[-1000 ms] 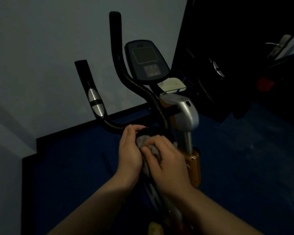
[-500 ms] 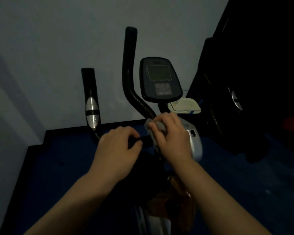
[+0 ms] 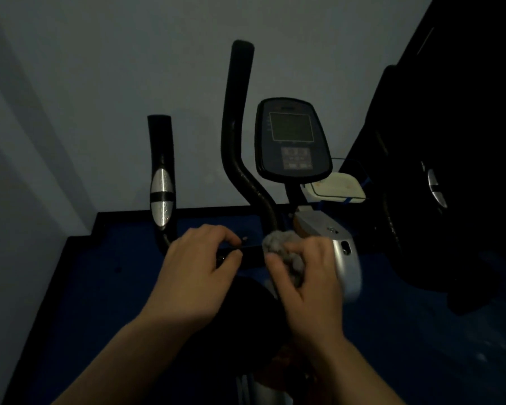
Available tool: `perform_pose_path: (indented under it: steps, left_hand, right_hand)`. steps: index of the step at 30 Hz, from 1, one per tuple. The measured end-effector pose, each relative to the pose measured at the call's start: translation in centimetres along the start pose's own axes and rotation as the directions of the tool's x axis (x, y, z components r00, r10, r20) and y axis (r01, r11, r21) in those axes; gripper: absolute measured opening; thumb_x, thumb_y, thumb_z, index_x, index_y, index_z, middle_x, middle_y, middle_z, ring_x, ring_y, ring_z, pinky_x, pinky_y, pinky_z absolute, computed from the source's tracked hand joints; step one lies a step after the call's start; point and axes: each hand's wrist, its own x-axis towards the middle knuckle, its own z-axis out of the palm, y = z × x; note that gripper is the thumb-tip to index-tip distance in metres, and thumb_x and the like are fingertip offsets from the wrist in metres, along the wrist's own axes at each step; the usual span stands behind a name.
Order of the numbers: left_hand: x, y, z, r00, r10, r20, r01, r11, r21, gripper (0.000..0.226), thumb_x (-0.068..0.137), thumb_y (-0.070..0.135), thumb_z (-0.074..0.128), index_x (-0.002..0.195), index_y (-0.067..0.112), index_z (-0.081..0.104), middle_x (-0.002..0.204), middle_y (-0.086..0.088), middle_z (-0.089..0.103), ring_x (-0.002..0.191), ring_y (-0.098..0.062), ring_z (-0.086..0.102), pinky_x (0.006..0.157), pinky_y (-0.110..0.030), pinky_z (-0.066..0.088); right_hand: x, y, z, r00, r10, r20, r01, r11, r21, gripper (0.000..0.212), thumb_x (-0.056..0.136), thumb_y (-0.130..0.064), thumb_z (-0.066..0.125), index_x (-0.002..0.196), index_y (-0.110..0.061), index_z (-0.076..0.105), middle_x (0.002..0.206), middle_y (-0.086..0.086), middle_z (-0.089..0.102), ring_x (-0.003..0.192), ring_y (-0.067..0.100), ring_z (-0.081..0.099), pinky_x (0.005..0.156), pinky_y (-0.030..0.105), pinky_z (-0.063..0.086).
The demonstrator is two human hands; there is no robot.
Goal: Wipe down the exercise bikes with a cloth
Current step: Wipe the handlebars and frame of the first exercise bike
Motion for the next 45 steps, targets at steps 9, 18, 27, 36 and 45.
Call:
perform_pose_path:
  steps: [9,18,27,36,45]
  left_hand:
    - [0.0,-0.1,0.1,1.0,0.012,0.023,-0.014,0.999,0.051,0.016,0.09,0.034,0.054,0.103,0.03,0.062,0.102,0.014,0.057,0.094,-0.006,0.047,0.082,-0.027,0.034]
    - [-0.3,0.2,-0.1,1.0,0.025,-0.011,-0.026,0.999,-0.022,0.013,0.09,0.033,0.053,0.1,0.036,0.058,0.102,0.021,0.054,0.096,0.003,0.044,0.079,-0.017,0.034]
    - [-0.2,0.3,0.1,0.999,-0.008,-0.044,0.006,0.998,-0.057,0.011,0.091,0.034,0.053,0.099,0.037,0.059,0.101,0.02,0.055,0.097,0.003,0.045,0.075,-0.014,0.034]
    - [0.0,0.1,0.1,0.996,0.038,-0.081,-0.046,0.994,-0.103,0.01,0.089,0.034,0.055,0.097,0.037,0.06,0.099,0.021,0.056,0.091,0.005,0.048,0.07,-0.015,0.035]
    - [9.5,-1.8,-6.2,0.911,0.313,-0.269,-0.271,0.945,0.183,0.017,0.085,0.012,0.056,0.098,0.012,0.067,0.098,0.002,0.064,0.096,-0.02,0.057,0.084,-0.035,0.041]
  right_hand:
    - [0.2,-0.4,0.2,0.998,-0.061,-0.002,0.06,0.987,-0.147,0.023,0.088,-0.05,0.047,0.084,-0.027,0.044,0.094,-0.011,0.033,0.074,0.001,0.039,0.053,0.009,0.029]
    - [3.8,-0.8,0.8,0.997,-0.066,0.044,0.068,0.996,-0.048,0.017,0.088,-0.043,0.051,0.085,-0.029,0.043,0.096,-0.01,0.033,0.076,0.001,0.042,0.06,0.025,0.04]
    - [5.0,-0.5,1.1,0.993,-0.09,0.083,0.093,0.995,-0.037,0.019,0.09,-0.038,0.053,0.082,-0.03,0.037,0.098,-0.006,0.039,0.073,0.002,0.042,0.058,0.017,0.035]
    - [8.6,-1.0,1.9,0.988,-0.112,0.109,0.112,0.994,0.007,0.019,0.09,-0.035,0.057,0.089,-0.023,0.042,0.097,-0.004,0.037,0.072,-0.001,0.043,0.057,0.011,0.033]
    - [13.2,-3.3,3.8,0.952,-0.239,0.191,0.243,0.97,0.006,0.022,0.091,-0.028,0.059,0.085,-0.025,0.038,0.098,-0.002,0.036,0.08,0.01,0.046,0.066,0.027,0.045]
